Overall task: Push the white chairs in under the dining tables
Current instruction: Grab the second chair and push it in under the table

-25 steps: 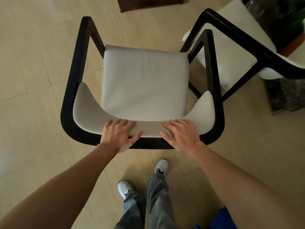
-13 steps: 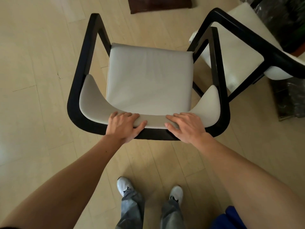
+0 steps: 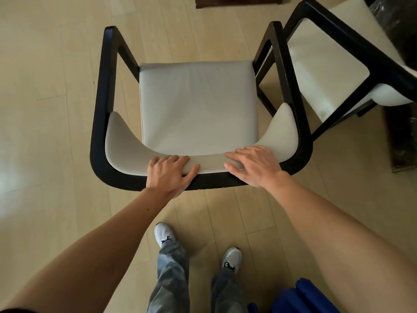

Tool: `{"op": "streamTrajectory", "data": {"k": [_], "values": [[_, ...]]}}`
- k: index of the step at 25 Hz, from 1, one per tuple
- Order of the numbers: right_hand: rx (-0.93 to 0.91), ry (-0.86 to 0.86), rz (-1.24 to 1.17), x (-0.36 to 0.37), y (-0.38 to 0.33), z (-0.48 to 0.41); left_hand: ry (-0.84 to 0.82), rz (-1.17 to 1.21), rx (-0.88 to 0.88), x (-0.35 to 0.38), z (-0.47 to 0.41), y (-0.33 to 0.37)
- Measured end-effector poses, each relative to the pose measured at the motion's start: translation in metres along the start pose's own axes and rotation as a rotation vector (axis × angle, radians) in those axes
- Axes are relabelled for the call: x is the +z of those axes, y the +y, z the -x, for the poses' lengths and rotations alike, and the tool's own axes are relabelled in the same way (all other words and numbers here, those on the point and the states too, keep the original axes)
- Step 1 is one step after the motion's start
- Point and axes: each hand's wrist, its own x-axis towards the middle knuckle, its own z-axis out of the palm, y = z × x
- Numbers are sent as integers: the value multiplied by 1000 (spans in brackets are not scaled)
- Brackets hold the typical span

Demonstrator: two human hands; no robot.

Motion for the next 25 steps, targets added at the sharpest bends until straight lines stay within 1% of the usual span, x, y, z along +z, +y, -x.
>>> {"op": "streamTrajectory", "data": {"k": [6, 14, 19, 25], "values": [[-31, 21, -23, 6, -1, 10, -25, -23, 28, 4, 14, 0], [-13, 9, -44, 2, 8, -1, -29, -34, 46, 2, -4, 2], [-22, 14, -44, -9, 12, -24, -14, -17, 33, -5, -20, -5], [-21, 36, -38, -23, 22, -61, -5, -8, 41, -18, -60, -17]]}}
